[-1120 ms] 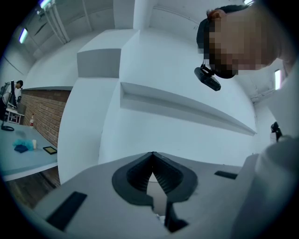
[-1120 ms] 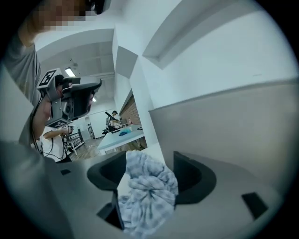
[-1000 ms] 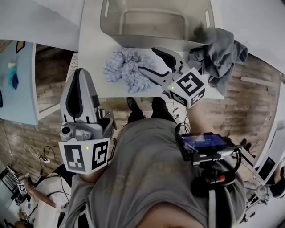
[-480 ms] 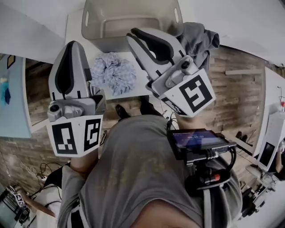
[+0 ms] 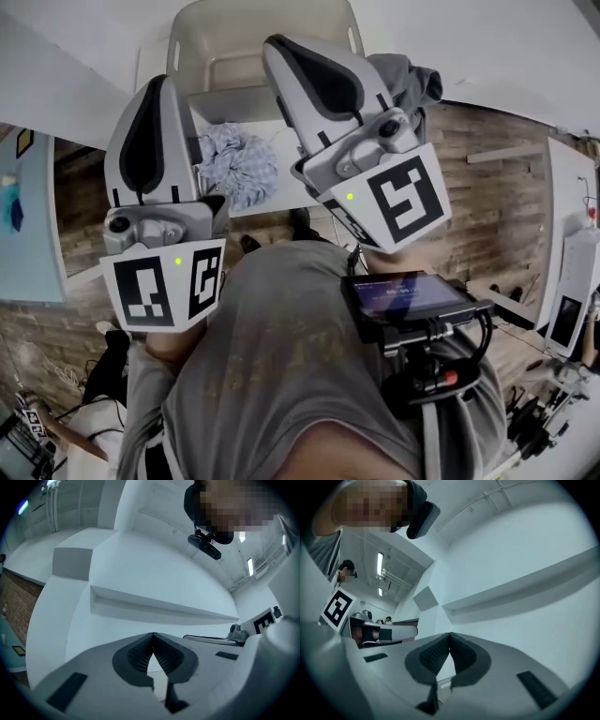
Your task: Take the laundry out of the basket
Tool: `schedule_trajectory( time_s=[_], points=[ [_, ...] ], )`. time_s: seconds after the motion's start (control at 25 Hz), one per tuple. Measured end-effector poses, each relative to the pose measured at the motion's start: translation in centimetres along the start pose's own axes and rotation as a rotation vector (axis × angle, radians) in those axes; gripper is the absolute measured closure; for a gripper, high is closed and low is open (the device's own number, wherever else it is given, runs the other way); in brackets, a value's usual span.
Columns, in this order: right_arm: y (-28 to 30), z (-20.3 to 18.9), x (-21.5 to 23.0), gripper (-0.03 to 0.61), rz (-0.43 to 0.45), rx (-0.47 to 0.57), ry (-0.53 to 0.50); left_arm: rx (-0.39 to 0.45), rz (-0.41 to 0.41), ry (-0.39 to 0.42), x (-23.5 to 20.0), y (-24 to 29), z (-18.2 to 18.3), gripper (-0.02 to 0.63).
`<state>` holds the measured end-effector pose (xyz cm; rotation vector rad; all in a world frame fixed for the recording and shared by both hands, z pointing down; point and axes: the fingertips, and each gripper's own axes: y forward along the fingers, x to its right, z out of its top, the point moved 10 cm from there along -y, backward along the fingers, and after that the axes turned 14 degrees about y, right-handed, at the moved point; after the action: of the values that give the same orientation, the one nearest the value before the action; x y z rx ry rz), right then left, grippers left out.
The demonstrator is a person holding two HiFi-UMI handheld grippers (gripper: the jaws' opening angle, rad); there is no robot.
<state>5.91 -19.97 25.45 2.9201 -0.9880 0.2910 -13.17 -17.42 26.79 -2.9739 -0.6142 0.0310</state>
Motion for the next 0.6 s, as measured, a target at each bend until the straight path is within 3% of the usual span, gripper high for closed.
schedule_trajectory(
  time_s=[0.28, 0.6],
  points=[
    [-1.2, 2.5, -1.4, 0.571, 0.0, 0.033, -0.049, 0.022, -0.019, 0.003, 1.2, -0.6, 2.0, 0.606],
    [-0.4, 1.1, -0.7, 0.571, -0.009, 0.008, -0.024, -0.017, -0.026, -0.013, 0.9, 0.0, 0.2, 0.604]
  ],
)
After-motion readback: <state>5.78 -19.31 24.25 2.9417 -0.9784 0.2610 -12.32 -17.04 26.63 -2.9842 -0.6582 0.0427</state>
